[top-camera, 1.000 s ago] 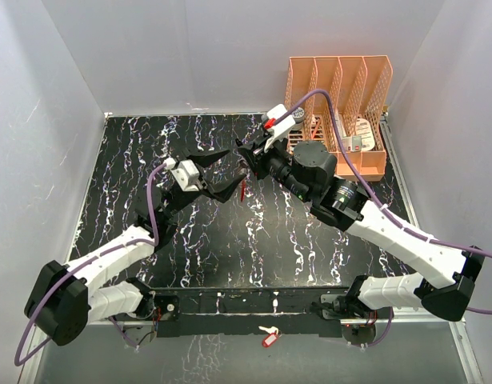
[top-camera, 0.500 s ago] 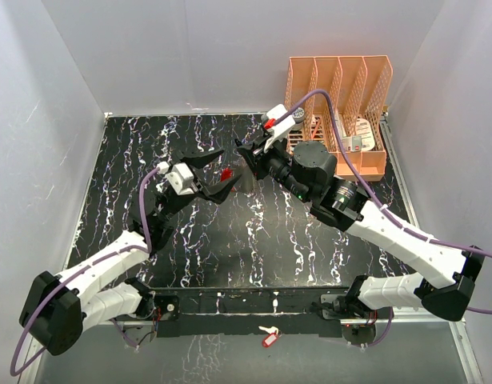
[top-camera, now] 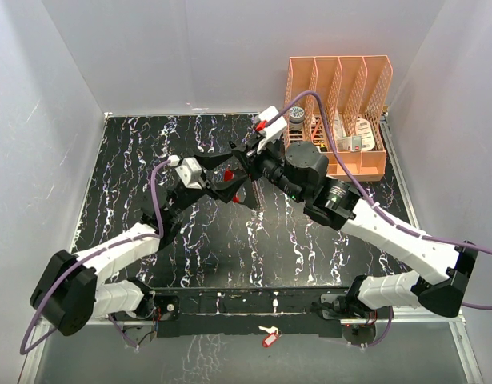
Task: Remove the keys from the keyring
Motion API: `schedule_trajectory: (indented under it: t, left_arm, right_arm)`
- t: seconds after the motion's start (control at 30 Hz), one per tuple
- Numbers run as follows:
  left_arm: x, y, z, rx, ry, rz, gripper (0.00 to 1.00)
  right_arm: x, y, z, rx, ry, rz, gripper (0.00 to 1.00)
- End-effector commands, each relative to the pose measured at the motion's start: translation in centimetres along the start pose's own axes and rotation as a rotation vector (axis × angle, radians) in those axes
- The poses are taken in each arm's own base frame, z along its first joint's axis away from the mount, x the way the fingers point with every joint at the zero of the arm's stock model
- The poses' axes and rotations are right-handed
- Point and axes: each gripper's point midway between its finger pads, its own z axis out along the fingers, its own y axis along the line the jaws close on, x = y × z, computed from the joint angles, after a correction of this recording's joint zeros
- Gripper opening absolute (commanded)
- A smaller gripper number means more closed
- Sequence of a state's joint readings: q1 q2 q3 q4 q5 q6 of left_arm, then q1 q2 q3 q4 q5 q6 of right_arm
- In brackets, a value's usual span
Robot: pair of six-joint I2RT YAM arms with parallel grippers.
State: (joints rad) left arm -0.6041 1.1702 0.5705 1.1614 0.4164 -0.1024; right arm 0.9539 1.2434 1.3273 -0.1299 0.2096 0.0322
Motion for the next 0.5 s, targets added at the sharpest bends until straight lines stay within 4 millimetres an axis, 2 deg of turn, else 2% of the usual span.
schedule_trajectory:
  t: [0.0,0.2,0.37,0.47]
  left_arm:
    - [-2.42,-0.58,1.21,0.058,-0.101,0.018,0.69]
    - [-2.56,-1.14,1.73,0.101,-0.126,0.006,0.49]
    - [-2.70,-1.43,1.72,0.117,-0.120,0.007,0.28]
    - [-3.00,-1.40,1.53,0.110,-0.116,0.020,0.24]
  right_arm:
    - [-3.53,0.65,-0.01,-0.019,-0.112,0.033,0.00]
    - [-3.70,0.51,-0.03,-0.010,-0.116,0.030,0.00]
    - [-3.55,0.51,0.08,-0.007,-0.114,0.025,0.00]
    - [-3.50,0.42,0.10,-0.003,-0.114,0.022,0.00]
